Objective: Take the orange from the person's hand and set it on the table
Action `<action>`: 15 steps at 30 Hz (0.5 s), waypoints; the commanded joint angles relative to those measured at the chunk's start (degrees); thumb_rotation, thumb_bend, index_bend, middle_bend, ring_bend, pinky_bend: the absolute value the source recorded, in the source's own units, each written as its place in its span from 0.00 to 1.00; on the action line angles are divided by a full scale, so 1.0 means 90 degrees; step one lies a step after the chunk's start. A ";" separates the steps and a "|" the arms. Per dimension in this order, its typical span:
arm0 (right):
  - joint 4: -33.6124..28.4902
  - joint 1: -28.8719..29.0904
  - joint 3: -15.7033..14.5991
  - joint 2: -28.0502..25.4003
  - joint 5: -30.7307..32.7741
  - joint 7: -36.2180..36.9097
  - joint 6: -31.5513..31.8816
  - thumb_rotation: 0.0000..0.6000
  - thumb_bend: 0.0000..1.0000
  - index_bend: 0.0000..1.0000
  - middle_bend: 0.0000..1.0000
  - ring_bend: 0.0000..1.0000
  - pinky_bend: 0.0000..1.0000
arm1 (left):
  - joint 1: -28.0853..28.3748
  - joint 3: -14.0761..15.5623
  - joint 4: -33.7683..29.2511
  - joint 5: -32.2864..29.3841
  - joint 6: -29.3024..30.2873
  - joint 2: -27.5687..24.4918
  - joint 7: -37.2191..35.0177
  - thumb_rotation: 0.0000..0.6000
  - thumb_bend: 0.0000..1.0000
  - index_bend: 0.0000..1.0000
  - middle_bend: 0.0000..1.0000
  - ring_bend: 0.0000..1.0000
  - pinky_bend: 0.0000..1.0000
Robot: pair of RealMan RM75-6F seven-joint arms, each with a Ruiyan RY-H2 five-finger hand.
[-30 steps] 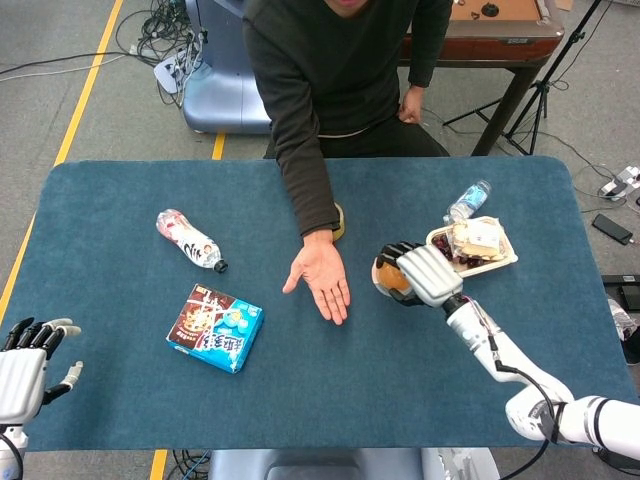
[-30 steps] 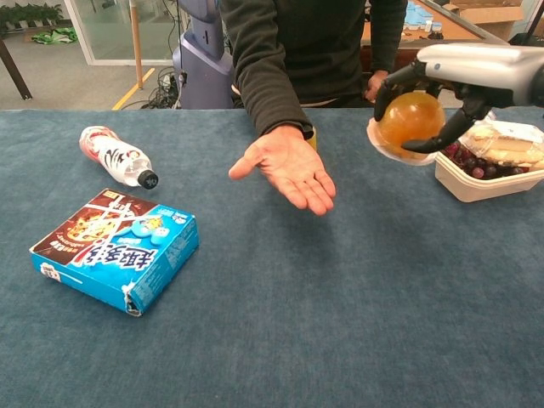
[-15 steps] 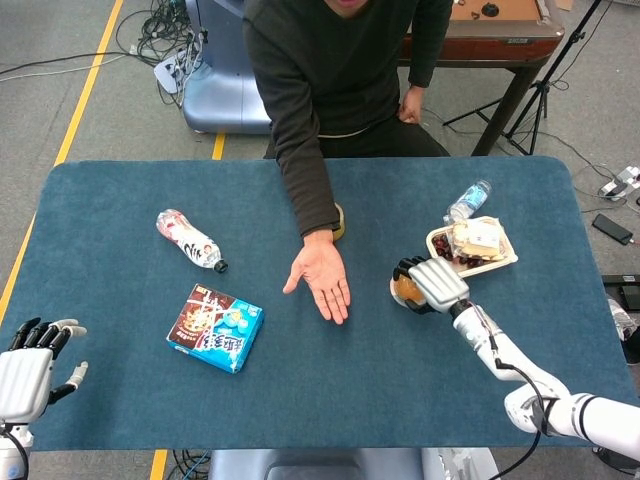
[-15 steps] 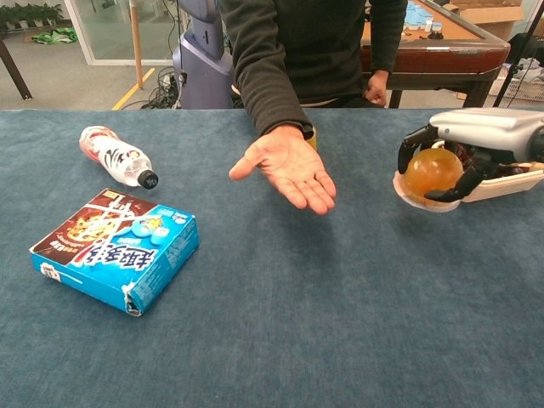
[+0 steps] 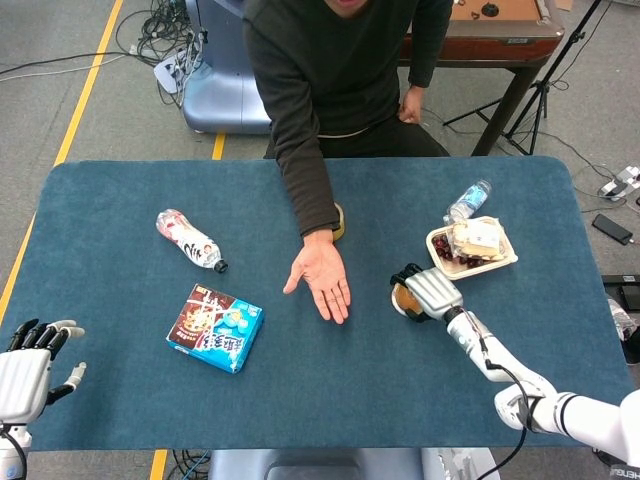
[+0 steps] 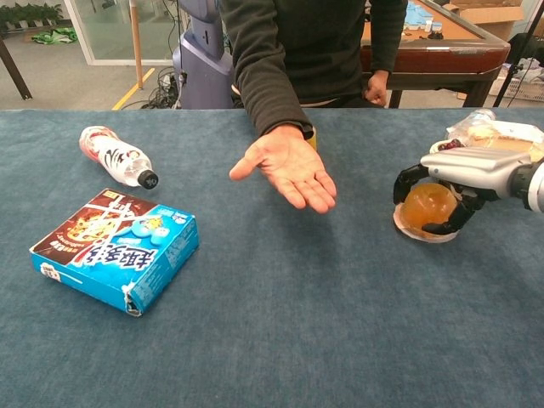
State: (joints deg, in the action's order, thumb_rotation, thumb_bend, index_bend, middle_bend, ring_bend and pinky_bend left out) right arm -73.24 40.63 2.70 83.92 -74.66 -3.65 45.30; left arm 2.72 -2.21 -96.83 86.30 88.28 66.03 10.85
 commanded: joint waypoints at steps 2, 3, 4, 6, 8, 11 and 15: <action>-0.0187 -0.0047 0.0028 -0.0127 -0.0004 -0.0073 0.0095 1.00 0.30 0.00 0.01 0.00 0.19 | 0.0004 -0.0002 0.0012 -0.0003 -0.0007 0.0013 -0.0011 1.00 0.30 0.36 0.28 0.23 0.11; -0.0240 -0.0062 0.0037 -0.0162 -0.0012 -0.0082 0.0134 1.00 0.28 0.00 0.00 0.00 0.17 | 0.0007 -0.0001 0.0015 -0.0001 -0.0011 0.0014 -0.0012 1.00 0.30 0.36 0.28 0.23 0.11; -0.0298 -0.0077 0.0046 -0.0208 -0.0013 -0.0090 0.0166 1.00 0.27 0.00 0.00 0.00 0.16 | 0.0009 -0.0001 0.0018 0.0000 -0.0013 0.0016 -0.0012 1.00 0.30 0.36 0.28 0.23 0.11; -0.0477 -0.0132 0.0075 -0.0344 -0.0026 -0.0110 0.0293 1.00 0.26 0.00 0.00 0.00 0.16 | 0.0007 -0.0001 0.0023 0.0002 -0.0009 0.0015 -0.0017 1.00 0.30 0.36 0.28 0.23 0.11; -0.0697 -0.0220 0.0111 -0.0528 -0.0057 -0.0146 0.0504 1.00 0.26 0.00 0.00 0.00 0.16 | 0.0000 -0.0011 0.0029 -0.0007 0.0010 0.0007 -0.0026 1.00 0.30 0.36 0.28 0.23 0.11; -0.1125 -0.0428 0.0163 -0.0863 -0.0127 -0.0299 0.0988 1.00 0.26 0.00 0.04 0.00 0.16 | -0.0011 -0.0023 0.0028 -0.0029 0.0027 -0.0015 -0.0034 1.00 0.30 0.36 0.28 0.23 0.11; -0.1642 -0.0826 0.0156 -0.1272 -0.0228 -0.0555 0.1736 1.00 0.26 0.00 0.12 0.00 0.17 | -0.0011 -0.0032 0.0031 -0.0036 0.0032 -0.0022 -0.0044 1.00 0.30 0.36 0.28 0.23 0.11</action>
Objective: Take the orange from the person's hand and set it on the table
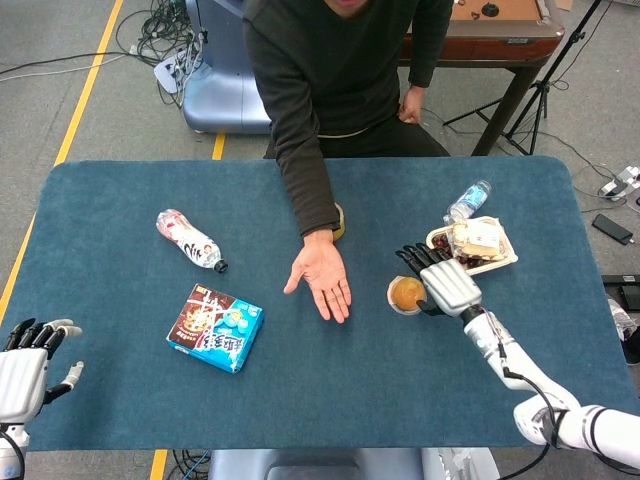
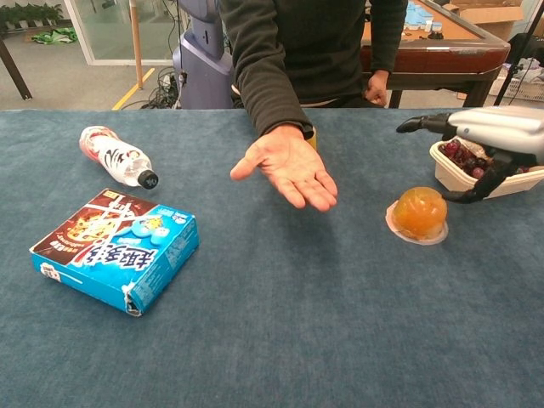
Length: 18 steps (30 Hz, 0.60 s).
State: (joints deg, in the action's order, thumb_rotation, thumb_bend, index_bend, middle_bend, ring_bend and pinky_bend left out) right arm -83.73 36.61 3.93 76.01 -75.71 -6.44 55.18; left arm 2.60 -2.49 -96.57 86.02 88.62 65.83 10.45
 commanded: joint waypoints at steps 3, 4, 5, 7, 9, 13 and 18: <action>-0.0793 -0.0705 -0.0076 -0.0676 -0.0199 -0.0367 0.1091 1.00 0.26 0.02 0.17 0.01 0.19 | 0.0026 -0.0012 0.0011 -0.0020 -0.0042 0.0019 0.0005 1.00 0.30 0.36 0.28 0.23 0.11; -0.0876 -0.0808 -0.0110 -0.0757 -0.0229 -0.0418 0.1229 1.00 0.26 0.04 0.18 0.02 0.20 | 0.0036 -0.0015 0.0013 -0.0016 -0.0052 0.0026 0.0009 1.00 0.30 0.36 0.28 0.23 0.11; -0.0957 -0.0915 -0.0149 -0.0837 -0.0250 -0.0474 0.1363 1.00 0.26 0.05 0.18 0.02 0.20 | 0.0046 -0.0019 0.0016 -0.0011 -0.0059 0.0034 0.0013 1.00 0.30 0.36 0.28 0.23 0.11; -0.1123 -0.1173 -0.0233 -0.1003 -0.0313 -0.0525 0.1687 1.00 0.26 0.08 0.19 0.04 0.21 | 0.0068 -0.0029 0.0027 -0.0008 -0.0079 0.0059 0.0013 1.00 0.30 0.36 0.28 0.23 0.11; -0.1198 -0.1445 -0.0323 -0.1119 -0.0382 -0.0463 0.2000 1.00 0.26 0.11 0.21 0.05 0.22 | 0.0097 -0.0036 0.0041 -0.0020 -0.0125 0.0088 0.0012 1.00 0.30 0.36 0.28 0.23 0.11; -0.1288 -0.1922 -0.0519 -0.1333 -0.0476 -0.0470 0.2470 1.00 0.26 0.13 0.22 0.06 0.23 | 0.0182 -0.0056 0.0065 -0.0015 -0.0227 0.0154 0.0031 1.00 0.30 0.36 0.28 0.23 0.11; -0.1458 -0.2449 -0.0679 -0.1565 -0.0575 -0.0499 0.2996 1.00 0.26 0.15 0.22 0.06 0.23 | 0.0274 -0.0084 0.0089 0.0005 -0.0307 0.0224 0.0056 1.00 0.30 0.36 0.28 0.23 0.11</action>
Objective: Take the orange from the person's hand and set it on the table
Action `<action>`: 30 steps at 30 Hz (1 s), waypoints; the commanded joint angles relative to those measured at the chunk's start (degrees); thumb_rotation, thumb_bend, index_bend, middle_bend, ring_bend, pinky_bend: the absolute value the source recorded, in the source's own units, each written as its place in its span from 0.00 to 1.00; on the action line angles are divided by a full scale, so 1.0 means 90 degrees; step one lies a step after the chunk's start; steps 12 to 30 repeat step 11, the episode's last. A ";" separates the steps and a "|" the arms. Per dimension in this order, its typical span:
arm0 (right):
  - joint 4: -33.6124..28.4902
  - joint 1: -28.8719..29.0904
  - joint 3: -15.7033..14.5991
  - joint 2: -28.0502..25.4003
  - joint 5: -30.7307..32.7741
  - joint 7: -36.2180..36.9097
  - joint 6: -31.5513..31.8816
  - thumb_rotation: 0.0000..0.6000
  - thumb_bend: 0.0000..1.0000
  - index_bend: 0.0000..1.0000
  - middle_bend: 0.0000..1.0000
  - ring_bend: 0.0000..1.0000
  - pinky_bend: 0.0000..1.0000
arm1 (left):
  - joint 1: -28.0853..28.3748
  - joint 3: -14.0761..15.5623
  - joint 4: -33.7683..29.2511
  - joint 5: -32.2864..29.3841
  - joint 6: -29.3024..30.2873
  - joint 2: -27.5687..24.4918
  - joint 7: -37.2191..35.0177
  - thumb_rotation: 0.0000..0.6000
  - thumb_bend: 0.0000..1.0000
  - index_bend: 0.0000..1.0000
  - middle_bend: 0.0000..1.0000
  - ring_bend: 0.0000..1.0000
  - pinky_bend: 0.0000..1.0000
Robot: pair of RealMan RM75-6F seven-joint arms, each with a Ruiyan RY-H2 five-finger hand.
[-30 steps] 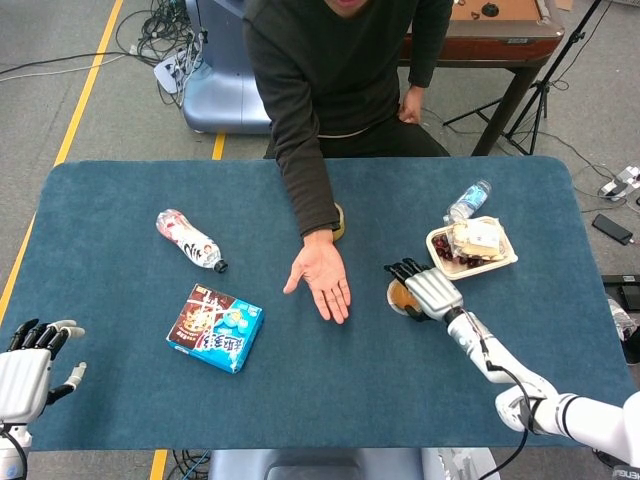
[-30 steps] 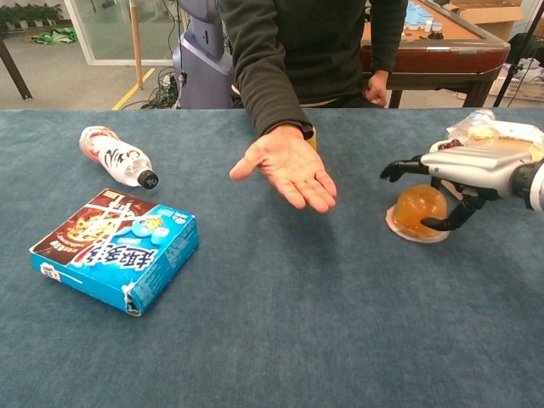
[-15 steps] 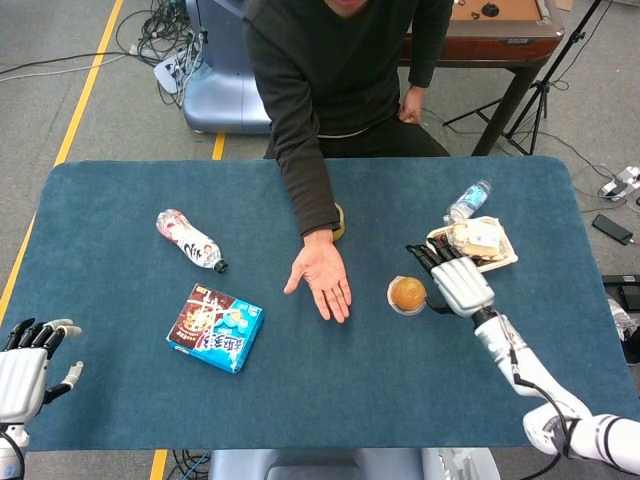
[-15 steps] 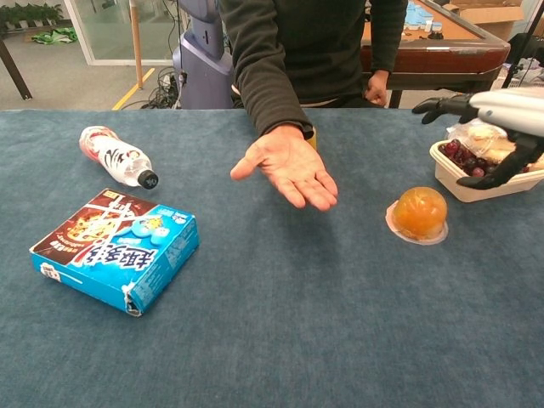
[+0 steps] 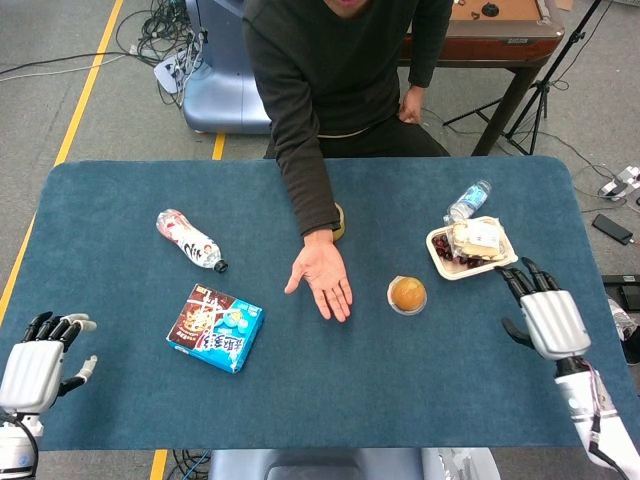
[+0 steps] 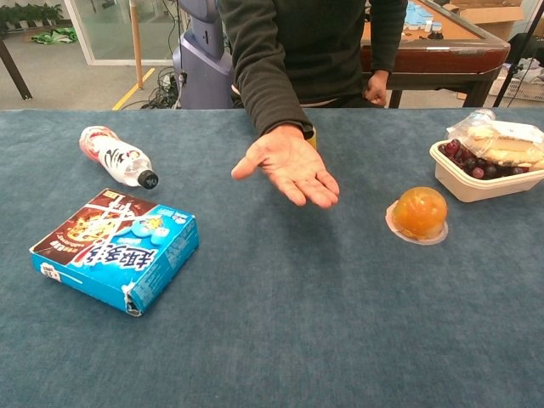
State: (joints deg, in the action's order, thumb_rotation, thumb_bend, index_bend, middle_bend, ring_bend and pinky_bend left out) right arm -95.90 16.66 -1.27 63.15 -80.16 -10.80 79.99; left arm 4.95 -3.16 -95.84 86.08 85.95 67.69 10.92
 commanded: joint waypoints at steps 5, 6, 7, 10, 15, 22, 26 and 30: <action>-0.0132 -0.0538 -0.0136 -0.0186 -0.0224 0.0053 0.0546 1.00 0.26 0.17 0.23 0.07 0.23 | 0.0063 -0.0024 0.0058 0.0016 -0.0029 0.0093 0.0023 1.00 0.30 0.36 0.28 0.23 0.11; -0.0124 -0.0592 -0.0138 -0.0178 -0.0263 0.0056 0.0594 1.00 0.26 0.17 0.23 0.07 0.23 | 0.0070 -0.0020 0.0064 0.0031 -0.0029 0.0101 0.0015 1.00 0.30 0.36 0.28 0.23 0.11; -0.0122 -0.0626 -0.0137 -0.0170 -0.0289 0.0057 0.0623 1.00 0.26 0.18 0.23 0.07 0.23 | 0.0075 -0.0018 0.0068 0.0037 -0.0030 0.0104 0.0009 1.00 0.30 0.36 0.28 0.23 0.11; -0.0121 -0.0709 -0.0128 -0.0139 -0.0369 0.0058 0.0666 1.00 0.26 0.18 0.23 0.07 0.23 | 0.0084 -0.0014 0.0070 0.0043 -0.0030 0.0097 0.0000 1.00 0.30 0.36 0.28 0.23 0.11; -0.0123 -0.0728 -0.0123 -0.0131 -0.0392 0.0054 0.0675 1.00 0.26 0.18 0.23 0.07 0.23 | 0.0087 -0.0014 0.0066 0.0044 -0.0030 0.0090 -0.0001 1.00 0.30 0.36 0.28 0.23 0.11; -0.0123 -0.0728 -0.0123 -0.0131 -0.0392 0.0054 0.0675 1.00 0.26 0.18 0.23 0.07 0.23 | 0.0087 -0.0014 0.0066 0.0044 -0.0030 0.0090 -0.0001 1.00 0.30 0.36 0.28 0.23 0.11; -0.0123 -0.0728 -0.0123 -0.0131 -0.0392 0.0054 0.0675 1.00 0.26 0.18 0.23 0.07 0.23 | 0.0087 -0.0014 0.0066 0.0044 -0.0030 0.0090 -0.0001 1.00 0.30 0.36 0.28 0.23 0.11; -0.0123 -0.0728 -0.0123 -0.0131 -0.0392 0.0054 0.0675 1.00 0.26 0.18 0.23 0.07 0.23 | 0.0087 -0.0014 0.0066 0.0044 -0.0030 0.0090 -0.0001 1.00 0.30 0.36 0.28 0.23 0.11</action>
